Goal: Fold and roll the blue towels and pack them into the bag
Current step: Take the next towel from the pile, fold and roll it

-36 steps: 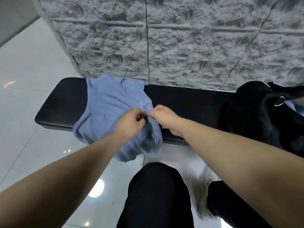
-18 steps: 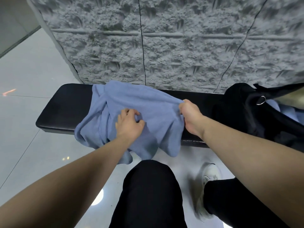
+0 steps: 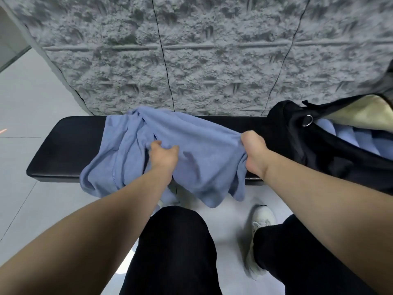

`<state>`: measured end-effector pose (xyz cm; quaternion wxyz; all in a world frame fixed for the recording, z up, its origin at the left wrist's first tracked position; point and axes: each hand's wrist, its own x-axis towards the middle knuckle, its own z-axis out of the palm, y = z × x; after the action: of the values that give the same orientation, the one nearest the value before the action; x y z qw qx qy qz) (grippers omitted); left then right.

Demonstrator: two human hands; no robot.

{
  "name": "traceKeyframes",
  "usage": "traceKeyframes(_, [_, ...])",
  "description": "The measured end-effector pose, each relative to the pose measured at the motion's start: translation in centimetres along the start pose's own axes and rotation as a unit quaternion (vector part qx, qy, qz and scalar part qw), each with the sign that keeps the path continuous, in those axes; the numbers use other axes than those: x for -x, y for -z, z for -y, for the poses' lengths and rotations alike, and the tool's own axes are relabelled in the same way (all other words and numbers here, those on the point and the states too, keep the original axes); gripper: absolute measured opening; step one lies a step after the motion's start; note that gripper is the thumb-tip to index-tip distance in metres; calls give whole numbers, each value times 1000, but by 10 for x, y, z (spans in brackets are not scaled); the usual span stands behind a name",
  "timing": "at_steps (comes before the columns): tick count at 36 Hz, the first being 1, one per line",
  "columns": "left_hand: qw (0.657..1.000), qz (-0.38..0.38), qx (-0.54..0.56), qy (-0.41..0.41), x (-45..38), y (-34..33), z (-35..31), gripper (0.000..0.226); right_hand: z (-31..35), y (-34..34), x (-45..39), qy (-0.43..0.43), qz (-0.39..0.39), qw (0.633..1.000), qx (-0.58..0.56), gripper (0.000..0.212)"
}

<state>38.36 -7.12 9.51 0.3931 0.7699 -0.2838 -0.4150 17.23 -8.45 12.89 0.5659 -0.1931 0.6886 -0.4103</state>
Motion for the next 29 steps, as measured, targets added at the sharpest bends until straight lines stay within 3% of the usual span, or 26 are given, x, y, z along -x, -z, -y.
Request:
traceKeyframes(4, [995,46,61,59,8,-13,-4,26,-6,14,-4,-71,95,993,26,29])
traceKeyframes(6, [995,59,42,66,10,-17,-6,13,-7,17,0,-85,147,983,73,27])
traceKeyframes(8, [996,73,-16,42,7,-22,-5,22,-11,20,-3,-53,139,982,117,18])
traceKeyframes(10, [994,59,-90,10,1,-27,-2,50,-16,21,-8,-24,115,986,115,21])
traceKeyframes(12, [995,47,-92,2,-2,-32,-4,62,-19,22,-11,-18,106,990,88,21])
traceKeyframes(14, [997,32,-61,16,-6,-36,-8,61,-22,26,-15,-20,95,994,57,12])
traceKeyframes(20, [999,5,-43,17,-11,-50,-15,56,-21,36,-18,-40,61,997,26,23])
traceKeyframes(23, [1000,27,-5,-10,-16,-60,-13,49,-25,38,-22,-31,57,995,79,18])
traceKeyframes(29, [998,53,3,-32,-22,-70,-10,46,-26,30,-29,24,100,960,261,32])
